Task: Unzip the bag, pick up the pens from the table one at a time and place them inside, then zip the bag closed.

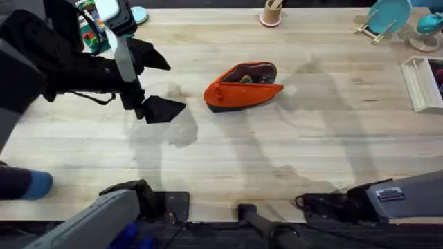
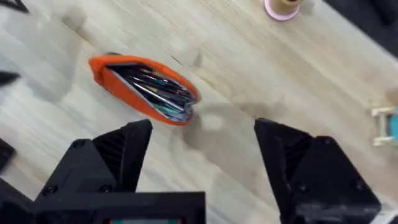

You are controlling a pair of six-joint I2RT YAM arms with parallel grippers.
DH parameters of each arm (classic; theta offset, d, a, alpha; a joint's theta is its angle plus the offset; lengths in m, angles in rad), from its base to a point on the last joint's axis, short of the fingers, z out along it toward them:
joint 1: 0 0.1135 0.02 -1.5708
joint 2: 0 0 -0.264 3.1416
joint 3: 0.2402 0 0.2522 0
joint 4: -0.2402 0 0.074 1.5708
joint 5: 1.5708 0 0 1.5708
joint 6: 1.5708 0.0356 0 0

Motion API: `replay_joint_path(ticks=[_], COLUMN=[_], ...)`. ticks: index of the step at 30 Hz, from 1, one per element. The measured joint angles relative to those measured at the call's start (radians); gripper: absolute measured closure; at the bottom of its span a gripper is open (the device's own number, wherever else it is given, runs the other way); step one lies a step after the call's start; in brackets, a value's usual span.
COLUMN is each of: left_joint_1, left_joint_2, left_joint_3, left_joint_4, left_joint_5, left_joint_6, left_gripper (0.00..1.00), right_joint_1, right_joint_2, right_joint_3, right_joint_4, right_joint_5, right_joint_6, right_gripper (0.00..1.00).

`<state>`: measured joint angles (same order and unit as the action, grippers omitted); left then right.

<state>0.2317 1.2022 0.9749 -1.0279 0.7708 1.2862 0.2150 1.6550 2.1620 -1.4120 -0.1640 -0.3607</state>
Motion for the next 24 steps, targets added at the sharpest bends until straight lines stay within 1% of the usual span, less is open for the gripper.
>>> replay_joint_path(ticks=[3, 7, 13, 16, 19, 24], left_joint_1=[0.0, 0.0, 0.0, 0.0, 0.0, 0.0], left_joint_2=[0.024, 0.034, 0.034, 0.034, 0.034, 0.034], left_joint_3=[0.0, 0.0, 0.0, 0.0, 0.0, 0.0], left_joint_4=[0.005, 0.008, 0.008, 0.008, 0.008, 0.008], left_joint_5=[0.023, 0.034, 0.046, 0.046, 0.046, 0.047], left_joint_6=[0.026, 0.042, 0.048, 0.05, 0.05, 0.05], left_gripper=[0.008, 0.008, 0.008, 0.007, 0.008, 0.008], right_joint_1=[0.001, 0.006, 0.009, 0.029, 0.078, 0.204], right_joint_2=[0.0, 0.0, 0.0, 0.0, -0.005, -0.065], right_joint_3=[0.0, 0.0, 0.0, 0.0, 0.0, 0.0], right_joint_4=[0.0, -0.001, -0.001, -0.001, -0.003, -0.01], right_joint_5=[-0.011, -0.037, -0.17, -0.204, -0.182, -0.063], right_joint_6=[0.093, 0.173, 0.262, 0.295, 0.334, 0.405], right_gripper=[0.003, 0.003, 0.003, 0.004, 0.004, 0.004])
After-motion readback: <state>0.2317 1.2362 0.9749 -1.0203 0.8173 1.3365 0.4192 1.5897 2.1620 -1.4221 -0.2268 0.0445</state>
